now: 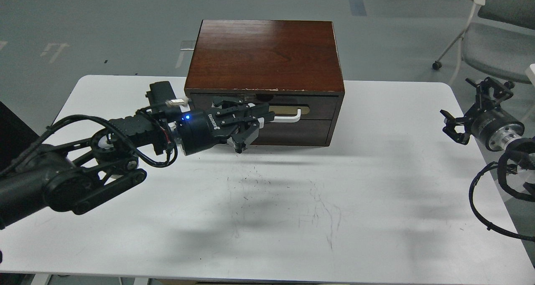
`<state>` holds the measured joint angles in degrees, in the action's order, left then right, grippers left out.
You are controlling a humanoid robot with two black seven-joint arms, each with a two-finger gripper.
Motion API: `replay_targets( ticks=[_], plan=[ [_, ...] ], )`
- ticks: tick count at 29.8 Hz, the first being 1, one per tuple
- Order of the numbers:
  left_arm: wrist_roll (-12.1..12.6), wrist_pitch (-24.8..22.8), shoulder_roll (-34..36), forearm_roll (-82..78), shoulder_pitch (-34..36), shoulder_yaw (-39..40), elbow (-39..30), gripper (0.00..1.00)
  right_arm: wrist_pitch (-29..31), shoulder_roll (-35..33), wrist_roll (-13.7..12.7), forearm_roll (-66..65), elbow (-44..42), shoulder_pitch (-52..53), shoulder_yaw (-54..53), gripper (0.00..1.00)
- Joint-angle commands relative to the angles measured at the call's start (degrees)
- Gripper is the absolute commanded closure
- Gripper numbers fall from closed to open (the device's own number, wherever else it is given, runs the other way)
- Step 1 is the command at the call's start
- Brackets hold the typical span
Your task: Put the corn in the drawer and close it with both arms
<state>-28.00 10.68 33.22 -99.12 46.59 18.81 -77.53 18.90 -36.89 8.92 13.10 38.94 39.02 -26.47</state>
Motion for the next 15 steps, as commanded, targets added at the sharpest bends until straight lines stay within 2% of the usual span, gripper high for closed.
replay_targets(
  ticks=[1, 3, 5, 6, 9, 11, 15],
  plan=[
    [0.00, -4.74, 3.49, 38.75, 2.61, 7.14, -2.37, 0.21, -0.09, -0.02, -0.04, 0.00, -0.61, 0.87, -0.16, 0.05],
    [0.00, -6.28, 4.65, 45.83, 3.77, 8.95, -0.71, 0.20, 0.00, -0.02, -0.04, 0.00, -0.62, 1.14, -0.16, 0.05],
    [0.00, -6.72, 5.45, 52.77, 3.78, 11.50, 3.85, 0.07, 0.00, -0.02, -0.04, 0.00, -0.62, 2.37, -0.16, 0.05],
    [0.00, -6.72, 5.45, 53.76, 3.69, 11.95, 5.27, 0.03, 0.00, 0.06, -0.04, 0.00, -0.53, 2.72, -0.07, 0.05],
    [0.00, -6.64, 4.93, 54.99, 3.51, 12.30, 12.82, 0.03, 0.08, 0.85, -0.04, -0.88, -0.18, 3.69, -0.16, 0.04],
    [0.00, -7.07, 4.31, 57.44, 3.43, 12.30, 20.71, 0.03, 0.00, 2.69, 0.14, -3.50, -0.18, 4.65, -0.16, 0.05],
    [0.00, -8.21, 3.69, 64.30, 2.46, 11.51, 27.94, 0.02, -0.18, 4.89, 0.14, -5.80, -0.09, 5.45, -0.16, 0.05]
  ],
)
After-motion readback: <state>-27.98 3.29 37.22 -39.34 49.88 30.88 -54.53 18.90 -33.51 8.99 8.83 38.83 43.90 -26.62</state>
